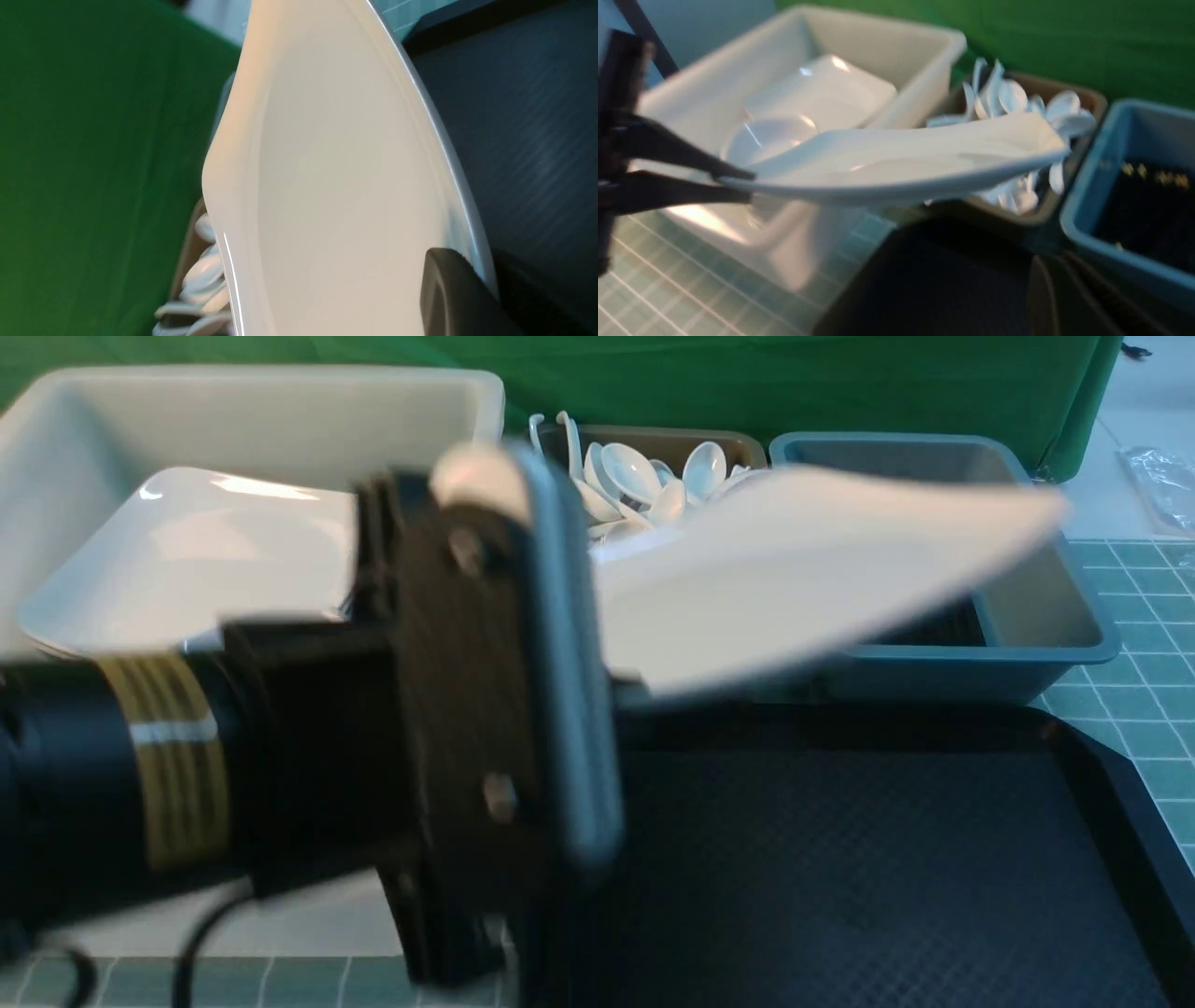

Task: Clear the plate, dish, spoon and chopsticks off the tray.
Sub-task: Use the left arm to put the plate into the large storage box on the left

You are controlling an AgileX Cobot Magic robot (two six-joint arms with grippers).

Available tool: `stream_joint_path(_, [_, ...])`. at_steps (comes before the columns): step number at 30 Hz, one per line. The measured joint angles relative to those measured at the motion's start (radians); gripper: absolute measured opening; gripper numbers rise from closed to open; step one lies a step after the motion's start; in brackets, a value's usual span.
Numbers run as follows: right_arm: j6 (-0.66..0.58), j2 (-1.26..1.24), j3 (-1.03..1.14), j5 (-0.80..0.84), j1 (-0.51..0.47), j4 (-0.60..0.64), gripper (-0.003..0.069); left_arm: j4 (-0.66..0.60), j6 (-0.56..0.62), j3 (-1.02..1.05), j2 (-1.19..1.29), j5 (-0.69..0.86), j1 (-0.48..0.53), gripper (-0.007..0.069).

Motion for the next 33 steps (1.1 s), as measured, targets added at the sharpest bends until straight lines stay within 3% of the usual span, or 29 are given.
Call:
stream_joint_path(2, [-0.001, 0.008, -0.004, -0.021, 0.000, -0.005, 0.0020, 0.006, -0.001, -0.004, 0.000, 0.003, 0.034, 0.0031])
stream_joint_path(9, [-0.015, 0.106, -0.007, -0.102, 0.000, -0.021, 0.0020, 0.065, 0.007, -0.009, 0.003, -0.006, 0.306, 0.0031])
stream_joint_path(11, [-0.021, 0.148, -0.007, -0.134, 0.000, -0.022, 0.0020, 0.076, 0.019, -0.014, 0.019, -0.015, 0.435, 0.0031])
stream_joint_path(12, [-0.021, 0.153, -0.007, -0.141, 0.000, -0.022, 0.0020, 0.076, 0.021, -0.015, 0.023, -0.015, 0.446, 0.0031])
stream_joint_path(14, [-0.024, 0.184, -0.007, -0.210, 0.000, -0.022, 0.0020, 0.079, 0.040, -0.016, 0.068, -0.025, 0.594, 0.0031])
stream_joint_path(18, [-0.035, 0.218, -0.007, -0.272, 0.000, -0.022, 0.0020, 0.082, 0.055, -0.016, 0.157, -0.030, 0.729, 0.0031])
stream_joint_path(25, [-0.047, 0.251, -0.007, -0.243, 0.000, -0.015, 0.0020, 0.097, 0.091, -0.017, 0.336, -0.109, 0.858, 0.0031])
stream_joint_path(33, [-0.083, 0.251, -0.007, -0.199, 0.000, 0.022, 0.0024, 0.115, 0.172, -0.017, 0.439, -0.179, 0.871, 0.0031])
